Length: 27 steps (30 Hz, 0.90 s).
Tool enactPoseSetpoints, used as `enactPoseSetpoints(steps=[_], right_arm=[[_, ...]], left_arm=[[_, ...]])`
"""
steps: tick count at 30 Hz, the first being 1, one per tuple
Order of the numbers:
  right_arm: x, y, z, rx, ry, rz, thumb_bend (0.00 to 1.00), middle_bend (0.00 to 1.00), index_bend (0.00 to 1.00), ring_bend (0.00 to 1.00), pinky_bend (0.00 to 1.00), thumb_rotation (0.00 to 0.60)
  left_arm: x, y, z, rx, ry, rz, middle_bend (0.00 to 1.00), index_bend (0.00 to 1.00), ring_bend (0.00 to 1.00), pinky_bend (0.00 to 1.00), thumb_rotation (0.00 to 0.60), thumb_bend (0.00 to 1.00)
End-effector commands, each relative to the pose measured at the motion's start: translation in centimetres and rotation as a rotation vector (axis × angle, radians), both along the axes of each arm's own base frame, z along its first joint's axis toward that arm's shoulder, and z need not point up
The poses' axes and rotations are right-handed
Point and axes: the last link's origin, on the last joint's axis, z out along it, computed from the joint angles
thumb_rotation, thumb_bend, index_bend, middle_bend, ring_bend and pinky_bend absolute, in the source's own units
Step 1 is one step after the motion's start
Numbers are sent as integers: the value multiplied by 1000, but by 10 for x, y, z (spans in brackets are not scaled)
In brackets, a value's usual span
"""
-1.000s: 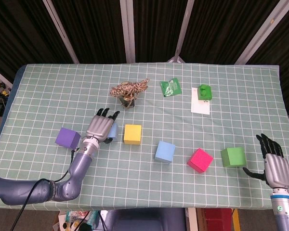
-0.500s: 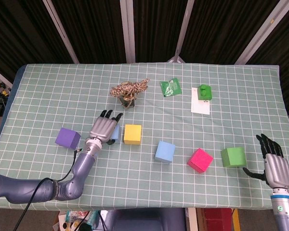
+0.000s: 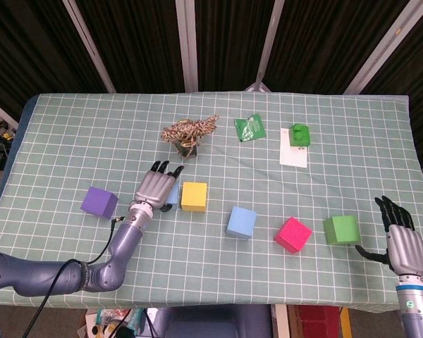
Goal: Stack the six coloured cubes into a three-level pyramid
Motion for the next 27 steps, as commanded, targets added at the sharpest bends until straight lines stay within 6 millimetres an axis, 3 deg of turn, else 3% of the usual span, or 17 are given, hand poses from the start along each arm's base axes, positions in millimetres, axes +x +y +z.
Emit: enactPoseSetpoints(steps=[1,27], right_arm=[[0,0,0,0,-1,0,160,0,0,0,0,600],[0,0,0,1,-2,1,159,0,0,0,0,600]], left_arm=[[1,0,-2,-1,-1,-3,332,65,29,29,600,360],[2,-2,-2,11,-23,-9,332,70,29,29,600,360]])
